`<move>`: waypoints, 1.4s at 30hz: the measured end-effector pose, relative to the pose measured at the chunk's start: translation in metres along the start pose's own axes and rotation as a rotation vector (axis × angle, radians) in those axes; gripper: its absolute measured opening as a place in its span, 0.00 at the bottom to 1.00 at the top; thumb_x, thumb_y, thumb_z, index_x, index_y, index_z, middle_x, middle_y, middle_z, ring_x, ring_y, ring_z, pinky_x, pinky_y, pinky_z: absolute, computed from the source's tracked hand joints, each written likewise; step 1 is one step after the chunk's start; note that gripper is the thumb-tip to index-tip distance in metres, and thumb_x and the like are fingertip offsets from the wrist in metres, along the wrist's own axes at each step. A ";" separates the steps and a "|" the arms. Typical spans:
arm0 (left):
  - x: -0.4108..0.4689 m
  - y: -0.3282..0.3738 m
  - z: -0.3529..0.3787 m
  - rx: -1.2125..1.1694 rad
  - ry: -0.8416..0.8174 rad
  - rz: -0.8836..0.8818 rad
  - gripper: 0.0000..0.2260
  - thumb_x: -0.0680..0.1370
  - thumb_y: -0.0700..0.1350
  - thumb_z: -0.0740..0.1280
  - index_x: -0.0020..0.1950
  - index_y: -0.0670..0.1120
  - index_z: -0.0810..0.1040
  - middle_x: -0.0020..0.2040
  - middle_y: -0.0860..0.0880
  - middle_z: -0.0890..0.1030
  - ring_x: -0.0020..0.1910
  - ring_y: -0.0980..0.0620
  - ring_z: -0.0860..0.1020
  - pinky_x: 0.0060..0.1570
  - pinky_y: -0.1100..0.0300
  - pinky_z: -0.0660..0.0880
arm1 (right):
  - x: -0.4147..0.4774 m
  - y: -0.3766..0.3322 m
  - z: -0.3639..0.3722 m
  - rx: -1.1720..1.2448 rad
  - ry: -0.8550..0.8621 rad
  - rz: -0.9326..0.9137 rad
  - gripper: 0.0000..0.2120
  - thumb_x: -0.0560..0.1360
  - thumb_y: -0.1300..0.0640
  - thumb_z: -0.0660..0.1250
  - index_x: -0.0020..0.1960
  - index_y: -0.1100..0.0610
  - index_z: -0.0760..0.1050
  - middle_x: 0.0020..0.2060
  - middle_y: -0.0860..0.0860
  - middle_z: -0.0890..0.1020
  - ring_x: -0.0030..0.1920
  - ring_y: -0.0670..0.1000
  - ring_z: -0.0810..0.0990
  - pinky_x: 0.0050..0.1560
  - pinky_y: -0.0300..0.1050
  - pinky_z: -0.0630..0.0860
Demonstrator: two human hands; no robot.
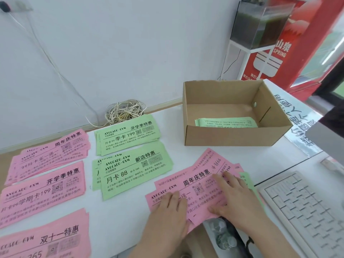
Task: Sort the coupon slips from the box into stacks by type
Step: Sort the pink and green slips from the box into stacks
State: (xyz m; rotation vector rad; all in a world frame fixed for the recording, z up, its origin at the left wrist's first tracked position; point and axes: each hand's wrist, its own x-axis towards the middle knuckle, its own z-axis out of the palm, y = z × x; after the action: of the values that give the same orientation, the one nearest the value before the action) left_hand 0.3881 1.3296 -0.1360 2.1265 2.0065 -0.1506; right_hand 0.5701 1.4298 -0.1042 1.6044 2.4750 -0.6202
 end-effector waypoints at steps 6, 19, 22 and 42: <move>0.002 0.000 -0.023 -0.071 0.015 -0.013 0.12 0.77 0.42 0.57 0.60 0.46 0.71 0.54 0.47 0.79 0.50 0.46 0.80 0.38 0.55 0.75 | 0.013 0.018 -0.011 0.162 0.036 0.015 0.39 0.72 0.41 0.68 0.77 0.45 0.52 0.73 0.46 0.61 0.71 0.52 0.61 0.70 0.49 0.64; -0.003 -0.004 -0.017 -0.124 0.027 0.008 0.19 0.79 0.50 0.56 0.71 0.56 0.66 0.69 0.51 0.69 0.62 0.49 0.75 0.49 0.56 0.76 | 0.047 0.026 -0.018 0.184 0.198 0.173 0.19 0.72 0.60 0.65 0.63 0.54 0.72 0.48 0.53 0.76 0.52 0.57 0.74 0.49 0.48 0.72; -0.005 0.003 -0.023 -0.155 0.039 0.056 0.18 0.73 0.58 0.59 0.57 0.53 0.79 0.55 0.54 0.79 0.48 0.55 0.81 0.32 0.60 0.77 | 0.048 0.026 -0.020 0.271 0.237 0.191 0.13 0.73 0.62 0.63 0.57 0.57 0.76 0.41 0.52 0.76 0.46 0.56 0.76 0.44 0.50 0.77; 0.002 0.006 -0.031 -0.061 0.061 -0.117 0.26 0.81 0.55 0.54 0.76 0.54 0.46 0.64 0.56 0.72 0.55 0.50 0.76 0.49 0.57 0.71 | 0.055 0.027 -0.022 0.637 0.238 0.166 0.19 0.74 0.64 0.67 0.62 0.50 0.75 0.49 0.48 0.80 0.52 0.52 0.79 0.51 0.48 0.76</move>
State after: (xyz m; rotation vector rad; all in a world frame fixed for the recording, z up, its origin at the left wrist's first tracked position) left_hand 0.3922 1.3378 -0.1061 2.0012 2.1423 -0.0422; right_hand 0.5733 1.4942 -0.1095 2.1793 2.3947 -1.3633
